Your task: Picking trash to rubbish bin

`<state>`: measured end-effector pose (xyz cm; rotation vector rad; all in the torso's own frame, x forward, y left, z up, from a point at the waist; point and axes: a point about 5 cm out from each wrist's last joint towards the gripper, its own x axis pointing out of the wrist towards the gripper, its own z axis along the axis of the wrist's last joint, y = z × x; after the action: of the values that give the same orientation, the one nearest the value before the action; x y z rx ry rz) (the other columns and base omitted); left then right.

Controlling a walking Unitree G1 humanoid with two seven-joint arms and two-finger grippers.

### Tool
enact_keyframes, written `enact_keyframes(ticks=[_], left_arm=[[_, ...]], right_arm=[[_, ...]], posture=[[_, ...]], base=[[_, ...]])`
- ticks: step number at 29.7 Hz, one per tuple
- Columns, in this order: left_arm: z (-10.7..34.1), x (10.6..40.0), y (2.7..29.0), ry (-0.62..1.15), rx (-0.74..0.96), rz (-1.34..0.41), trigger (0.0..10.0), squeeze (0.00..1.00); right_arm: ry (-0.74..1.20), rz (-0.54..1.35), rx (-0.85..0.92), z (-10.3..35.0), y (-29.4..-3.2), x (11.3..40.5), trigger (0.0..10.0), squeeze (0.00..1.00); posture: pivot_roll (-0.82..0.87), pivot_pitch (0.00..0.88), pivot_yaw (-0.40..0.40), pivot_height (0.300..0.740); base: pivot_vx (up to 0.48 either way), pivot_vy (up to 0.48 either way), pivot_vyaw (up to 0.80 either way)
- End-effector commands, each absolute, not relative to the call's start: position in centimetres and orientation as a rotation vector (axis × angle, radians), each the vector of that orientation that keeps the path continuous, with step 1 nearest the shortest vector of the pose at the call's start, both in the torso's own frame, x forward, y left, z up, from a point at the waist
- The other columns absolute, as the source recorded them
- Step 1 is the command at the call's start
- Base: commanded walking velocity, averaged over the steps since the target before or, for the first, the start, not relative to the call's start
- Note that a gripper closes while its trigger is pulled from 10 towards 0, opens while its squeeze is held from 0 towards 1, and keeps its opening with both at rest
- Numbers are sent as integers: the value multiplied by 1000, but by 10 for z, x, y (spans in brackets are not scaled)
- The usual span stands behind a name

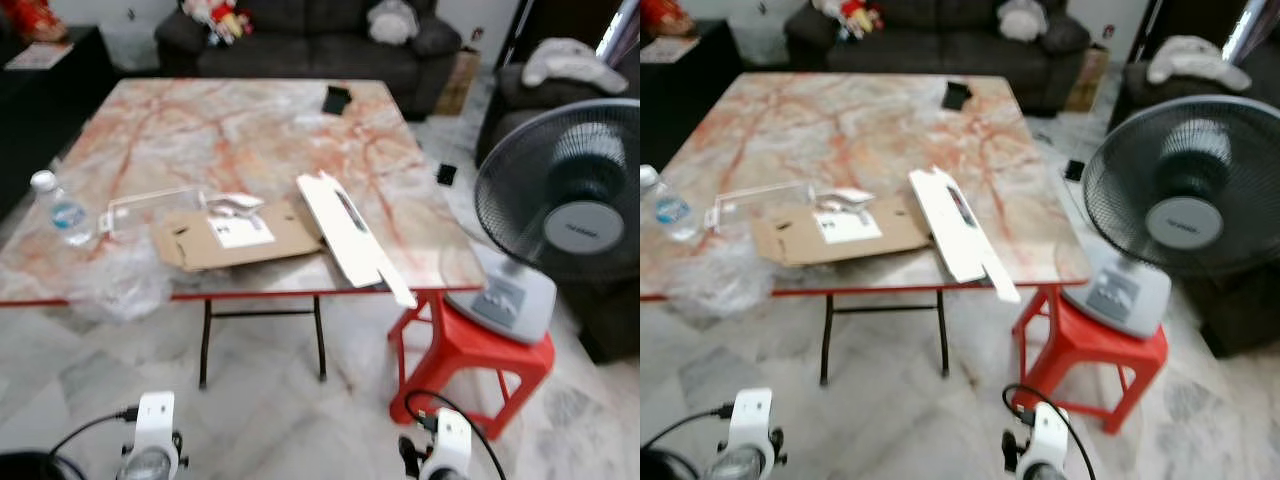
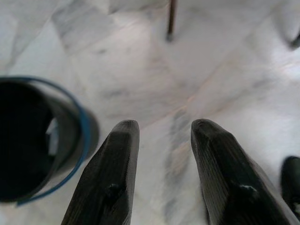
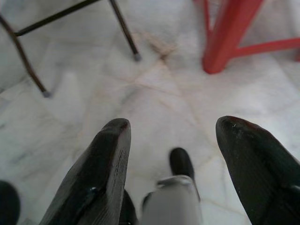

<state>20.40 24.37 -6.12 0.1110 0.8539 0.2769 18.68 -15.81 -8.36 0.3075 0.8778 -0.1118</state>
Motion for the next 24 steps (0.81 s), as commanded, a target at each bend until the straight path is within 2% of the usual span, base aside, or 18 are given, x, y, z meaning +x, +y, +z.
enact_keyframes(ticks=[1,21,24], left_arm=[[-62,204,242,858,113,277,10000,0],[-63,201,243,865,121,272,10000,0],[-62,204,242,860,124,270,10000,0]], right_arm=[[873,-126,306,-84,-161,186,10000,0],[887,-103,287,-84,-159,185,10000,0],[887,-100,286,-84,-159,186,10000,0]], posture=[[26,21,-34,740],[30,0,-33,740],[30,0,-33,740]], base=[[0,-442,0],[0,-440,0],[0,-102,0]])
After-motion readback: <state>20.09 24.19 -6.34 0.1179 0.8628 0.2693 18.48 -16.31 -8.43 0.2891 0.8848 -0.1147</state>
